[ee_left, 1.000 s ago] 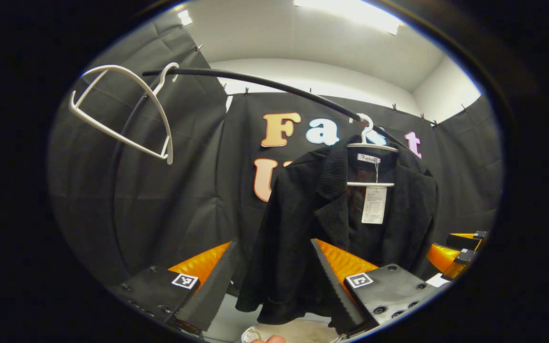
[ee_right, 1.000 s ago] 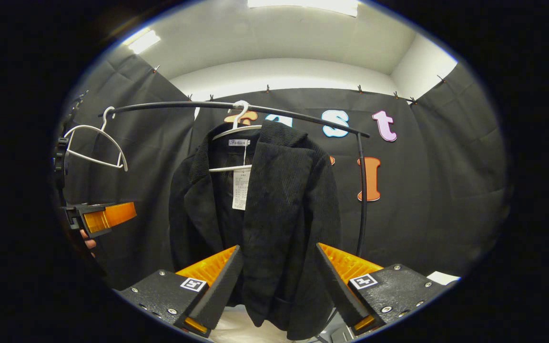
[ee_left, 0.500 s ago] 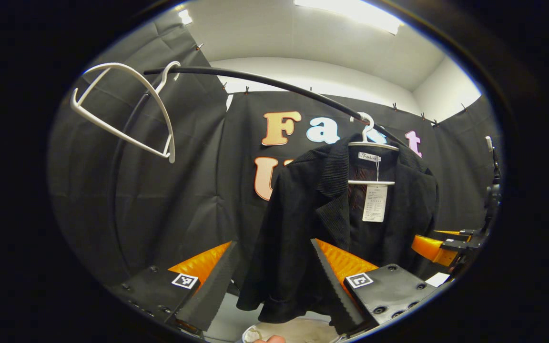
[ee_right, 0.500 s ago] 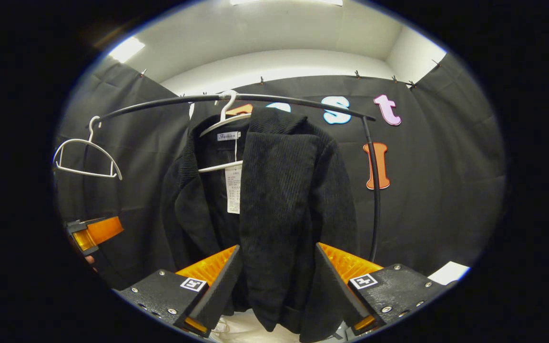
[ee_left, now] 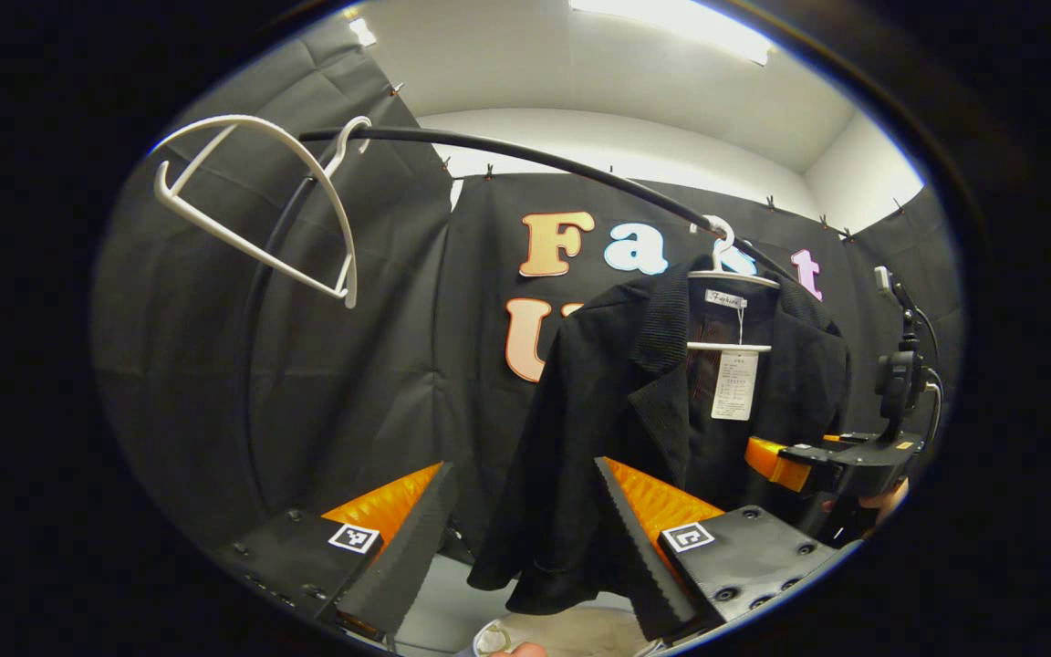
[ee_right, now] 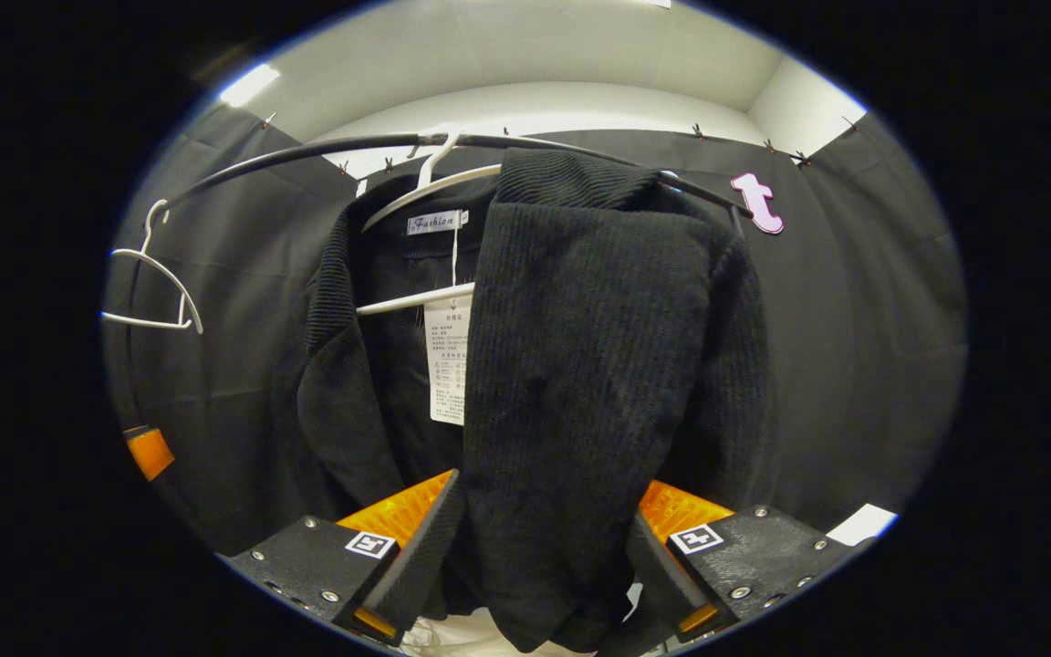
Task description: Grasp the clothes on the hanger with both hands and then place them into the laundry hamper below.
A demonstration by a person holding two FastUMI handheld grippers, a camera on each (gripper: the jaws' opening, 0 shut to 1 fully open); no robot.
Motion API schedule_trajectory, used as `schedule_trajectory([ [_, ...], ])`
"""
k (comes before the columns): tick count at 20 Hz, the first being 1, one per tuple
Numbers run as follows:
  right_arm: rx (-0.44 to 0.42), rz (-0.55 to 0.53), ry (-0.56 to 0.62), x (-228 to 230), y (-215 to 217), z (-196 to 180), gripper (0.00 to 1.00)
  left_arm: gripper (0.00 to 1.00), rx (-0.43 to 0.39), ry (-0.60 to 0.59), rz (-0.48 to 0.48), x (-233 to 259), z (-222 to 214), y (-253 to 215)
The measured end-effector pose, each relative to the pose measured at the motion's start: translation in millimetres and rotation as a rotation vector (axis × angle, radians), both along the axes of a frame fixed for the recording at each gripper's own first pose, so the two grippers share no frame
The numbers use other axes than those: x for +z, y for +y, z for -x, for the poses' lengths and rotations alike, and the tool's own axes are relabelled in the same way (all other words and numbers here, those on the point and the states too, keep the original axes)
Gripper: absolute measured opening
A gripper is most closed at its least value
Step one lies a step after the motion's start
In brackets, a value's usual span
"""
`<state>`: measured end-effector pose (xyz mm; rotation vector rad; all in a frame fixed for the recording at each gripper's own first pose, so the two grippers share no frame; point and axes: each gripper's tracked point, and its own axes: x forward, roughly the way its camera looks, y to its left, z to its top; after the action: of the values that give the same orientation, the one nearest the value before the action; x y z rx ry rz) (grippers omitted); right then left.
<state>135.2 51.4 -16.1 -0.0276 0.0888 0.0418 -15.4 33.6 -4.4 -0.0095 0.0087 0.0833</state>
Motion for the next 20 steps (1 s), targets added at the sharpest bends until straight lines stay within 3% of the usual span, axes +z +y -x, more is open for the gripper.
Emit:
schedule_trajectory([
  [2, -0.003, 0.036, -0.007, -1.4, 6.1, -6.7, 0.94, 0.93, 0.01, 0.008, -0.003, -2.3, 2.5, 4.5],
  [3, -0.011, 0.049, -0.007, -3.4, 5.5, -7.3, 0.99, 0.97, 0.012, 0.01, -0.006, -2.8, 4.3, 5.6],
  [6, -0.025, 0.084, -0.003, -7.1, -1.9, -9.5, 0.65, 0.97, -0.002, 0.007, -0.006, -3.6, 0.7, 0.3],
  [7, -0.027, 0.088, 0.0, -6.9, -5.0, -9.3, 0.53, 0.93, -0.02, 0.005, -0.002, -4.0, -3.2, -5.5],
  [11, -0.023, 0.047, 0.02, -3.3, -19.1, -2.8, 0.07, 0.96, -0.129, 0.013, 0.033, -12.5, -31.7, -43.4],
  [17, -0.036, 0.029, 0.002, 8.1, -31.7, 23.6, 0.05, 0.93, -0.283, 0.05, 0.042, -37.3, -78.9, -108.2],
  [18, -0.038, 0.028, -0.003, 10.7, -33.3, 28.8, 0.05, 0.96, -0.305, 0.055, 0.061, -40.4, -83.6, -120.9],
  [20, -0.044, 0.03, -0.017, 16.5, -39.0, 40.2, 0.05, 0.94, -0.344, 0.075, 0.111, -49.1, -94.2, -144.8],
])
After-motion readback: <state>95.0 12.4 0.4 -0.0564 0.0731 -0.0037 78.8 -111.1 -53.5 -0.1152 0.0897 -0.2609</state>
